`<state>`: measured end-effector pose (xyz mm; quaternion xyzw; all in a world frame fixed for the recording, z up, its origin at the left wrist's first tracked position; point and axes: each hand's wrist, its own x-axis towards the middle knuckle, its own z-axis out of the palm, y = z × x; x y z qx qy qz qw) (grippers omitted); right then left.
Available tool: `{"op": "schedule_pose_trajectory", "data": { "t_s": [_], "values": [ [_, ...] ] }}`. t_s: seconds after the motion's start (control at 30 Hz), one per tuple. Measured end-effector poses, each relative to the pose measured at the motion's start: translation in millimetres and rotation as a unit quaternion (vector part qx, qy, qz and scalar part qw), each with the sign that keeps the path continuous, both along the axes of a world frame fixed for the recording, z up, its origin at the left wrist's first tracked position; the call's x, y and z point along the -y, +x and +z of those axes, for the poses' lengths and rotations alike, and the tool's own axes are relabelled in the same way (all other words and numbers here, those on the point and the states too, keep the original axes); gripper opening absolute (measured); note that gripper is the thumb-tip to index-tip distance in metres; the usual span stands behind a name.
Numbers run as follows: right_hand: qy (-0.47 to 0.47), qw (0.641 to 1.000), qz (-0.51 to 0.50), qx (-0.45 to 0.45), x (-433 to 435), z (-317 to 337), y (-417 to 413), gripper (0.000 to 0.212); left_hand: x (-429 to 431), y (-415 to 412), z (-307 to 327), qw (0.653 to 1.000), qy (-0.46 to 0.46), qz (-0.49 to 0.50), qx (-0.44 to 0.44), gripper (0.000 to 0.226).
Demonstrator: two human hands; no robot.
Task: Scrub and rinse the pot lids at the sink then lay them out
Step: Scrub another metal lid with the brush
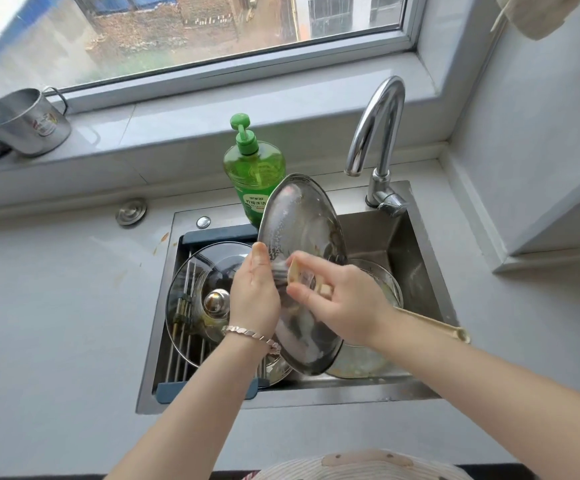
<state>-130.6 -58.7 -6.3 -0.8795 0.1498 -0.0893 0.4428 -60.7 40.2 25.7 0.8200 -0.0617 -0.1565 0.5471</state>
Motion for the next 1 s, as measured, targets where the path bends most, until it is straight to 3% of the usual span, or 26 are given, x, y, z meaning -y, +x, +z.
{"op": "schedule_pose_trajectory", "data": {
  "t_s": [0.1,0.23,0.33,0.43,0.5,0.67,0.8,1.0],
  "values": [
    [0.023,0.999,-0.013,0.03,0.4,4.6,13.3,0.048,3.6,3.9,6.4,0.999,0.011,0.029,-0.032,0.045],
    [-0.033,0.995,0.086,-0.022,-28.0,-9.3,-25.6,0.064,0.5,12.3,11.0,0.993,0.003,0.09,-0.073,0.048],
    [-0.009,0.996,0.078,-0.046,-20.3,-17.7,-25.3,0.068,0.4,8.6,13.7,0.994,-0.002,0.096,-0.046,0.048],
    [0.031,0.998,0.048,0.004,-19.5,-11.7,-5.8,0.063,2.5,8.5,14.8,0.994,0.009,0.108,-0.02,0.05],
    [0.008,0.998,0.063,0.02,-24.3,-10.6,-4.5,0.061,1.2,14.2,14.7,0.991,0.011,0.128,-0.023,0.052],
    [-0.014,0.995,0.077,-0.062,-25.1,-28.9,-28.2,0.072,-6.5,22.2,8.5,0.981,0.023,0.181,-0.062,0.049],
    [0.041,0.998,0.051,0.012,-25.4,-11.8,2.7,0.035,-7.1,16.0,11.0,0.979,0.084,0.156,-0.105,0.045],
    [0.016,0.996,0.081,-0.043,-36.2,-26.3,-21.0,0.044,-19.8,15.6,7.4,0.96,0.125,0.167,-0.185,0.053]
  ]
}}
